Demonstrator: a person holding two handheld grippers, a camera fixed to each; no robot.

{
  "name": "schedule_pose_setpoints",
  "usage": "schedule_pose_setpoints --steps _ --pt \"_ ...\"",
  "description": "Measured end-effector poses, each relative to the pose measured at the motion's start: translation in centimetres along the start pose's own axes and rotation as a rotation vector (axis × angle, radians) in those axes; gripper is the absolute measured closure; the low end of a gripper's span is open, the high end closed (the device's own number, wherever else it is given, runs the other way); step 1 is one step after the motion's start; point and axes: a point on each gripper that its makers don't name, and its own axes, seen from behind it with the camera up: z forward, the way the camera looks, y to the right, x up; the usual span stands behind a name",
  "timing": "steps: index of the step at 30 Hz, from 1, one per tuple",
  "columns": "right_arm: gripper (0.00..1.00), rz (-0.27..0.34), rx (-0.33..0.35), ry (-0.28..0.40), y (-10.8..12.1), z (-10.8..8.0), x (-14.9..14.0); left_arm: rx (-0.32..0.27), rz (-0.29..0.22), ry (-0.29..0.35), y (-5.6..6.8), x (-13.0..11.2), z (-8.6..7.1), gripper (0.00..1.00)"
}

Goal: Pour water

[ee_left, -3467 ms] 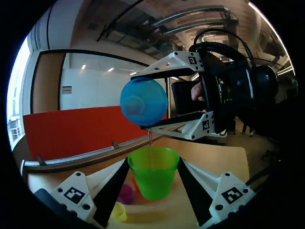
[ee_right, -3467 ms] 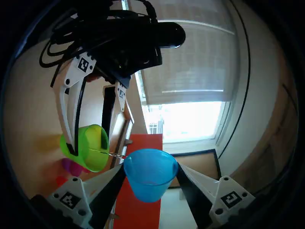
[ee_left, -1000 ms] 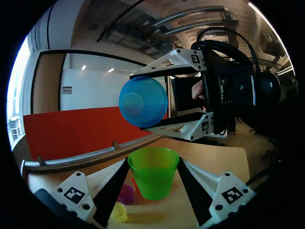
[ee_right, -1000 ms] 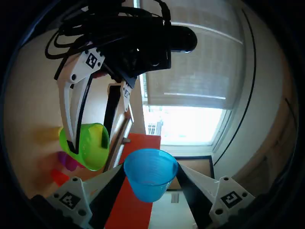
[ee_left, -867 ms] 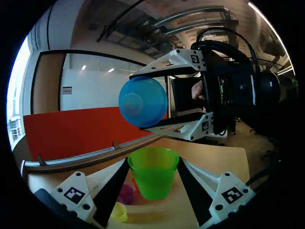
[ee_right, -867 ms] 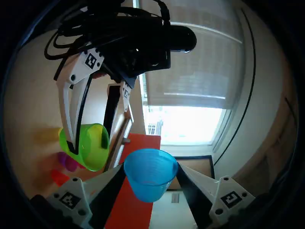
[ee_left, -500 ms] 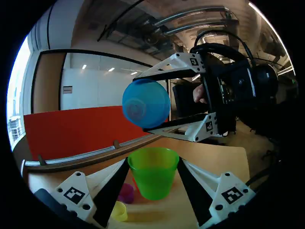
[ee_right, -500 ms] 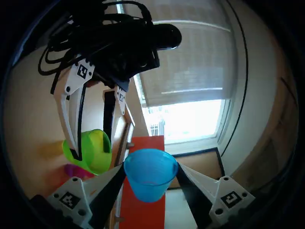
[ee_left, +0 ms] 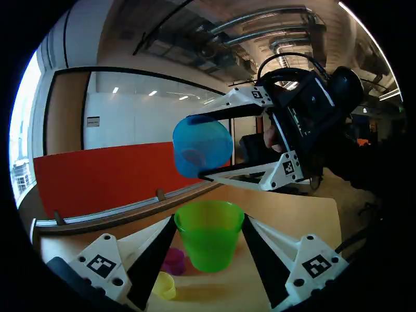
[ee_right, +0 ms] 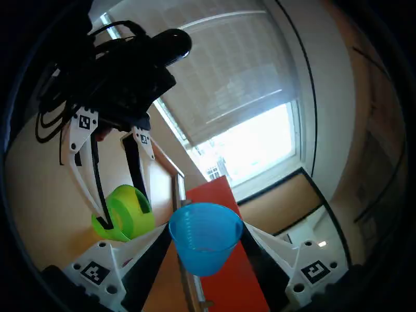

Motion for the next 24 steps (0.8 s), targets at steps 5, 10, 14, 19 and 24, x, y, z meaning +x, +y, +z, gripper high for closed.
schedule_pose_setpoints --steps 5,10,14,19,24 --pt "0.07 0.113 -0.003 -0.003 -0.3 -0.4 -0.4 0.001 -0.001 -0.002 -0.1 0.0 0.0 0.11" --pt "0.08 0.217 -0.013 -0.009 -0.3 -0.7 -0.9 0.004 0.0 -0.007 -0.2 0.0 0.0 0.11" --pt "0.07 0.318 -0.017 -0.022 -0.2 -0.9 -1.5 0.007 0.001 -0.008 -0.3 0.0 0.0 0.11" --pt "0.07 0.493 0.002 -0.037 -0.5 -1.2 -2.3 0.008 0.004 -0.014 -0.4 0.1 -0.1 0.11" --pt "0.07 0.625 0.021 -0.055 -1.0 -1.5 -3.3 0.007 0.008 -0.019 -0.3 0.0 -0.1 0.11"
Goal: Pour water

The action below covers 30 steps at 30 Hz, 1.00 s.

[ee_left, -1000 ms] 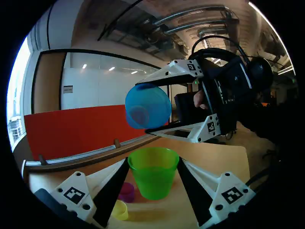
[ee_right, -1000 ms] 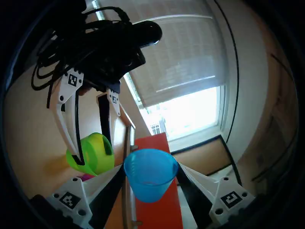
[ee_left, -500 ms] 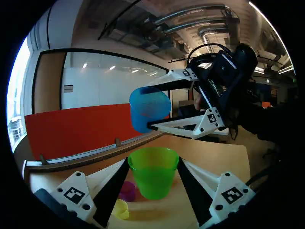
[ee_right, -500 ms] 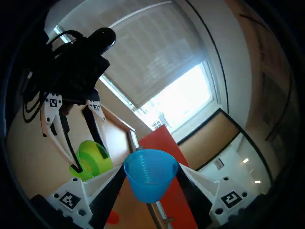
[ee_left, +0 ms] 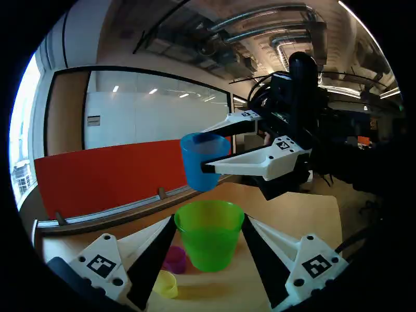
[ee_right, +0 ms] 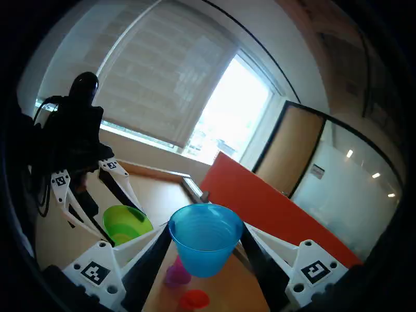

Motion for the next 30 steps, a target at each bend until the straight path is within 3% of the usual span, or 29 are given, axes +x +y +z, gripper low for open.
schedule_pose_setpoints --steps 17,30 --pt "0.07 0.289 0.042 -0.119 -0.6 -1.0 -3.4 -0.002 -0.015 -0.027 -0.2 -0.5 0.3 0.11" --pt "0.07 0.285 0.085 -0.174 -1.7 -1.8 -5.0 0.001 -0.006 -0.084 -0.7 -2.1 0.5 0.11"
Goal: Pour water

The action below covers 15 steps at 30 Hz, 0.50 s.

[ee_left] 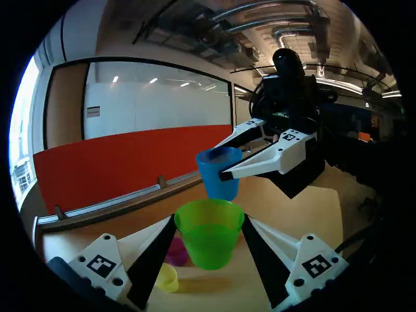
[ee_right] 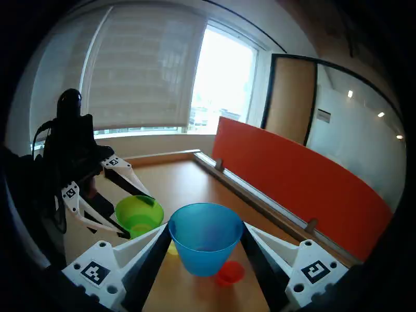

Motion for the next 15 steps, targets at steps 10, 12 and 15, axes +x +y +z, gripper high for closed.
schedule_pose_setpoints --steps 10,12,15 --pt "0.07 -0.003 0.02 -0.063 -0.1 0.0 -2.8 -0.004 0.003 -0.063 0.1 -2.1 0.5 0.11" --pt "0.07 0.002 0.027 -0.078 -0.1 0.1 -3.4 -0.006 -0.001 -0.077 0.1 -2.6 0.6 0.11" --pt "0.07 0.007 0.037 -0.09 -0.2 0.1 -4.3 -0.005 -0.005 -0.096 0.1 -3.5 0.9 0.11"
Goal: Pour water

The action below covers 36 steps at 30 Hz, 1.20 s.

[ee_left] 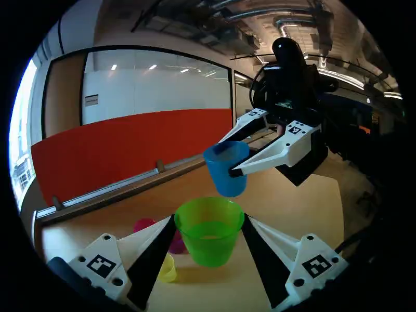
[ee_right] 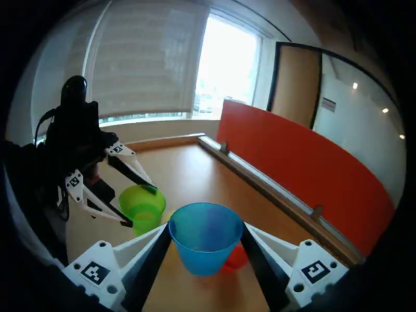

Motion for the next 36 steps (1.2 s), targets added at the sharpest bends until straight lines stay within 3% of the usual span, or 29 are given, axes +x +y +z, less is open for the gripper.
schedule_pose_setpoints --steps 24,36 --pt "0.07 0.043 0.057 -0.111 -0.3 2.2 -7.2 -0.018 0.003 -0.122 0.7 -6.1 2.3 0.11" --pt "0.07 0.023 0.078 -0.19 -0.8 3.2 -11.5 -0.046 -0.008 -0.177 1.8 -9.3 3.2 0.11"
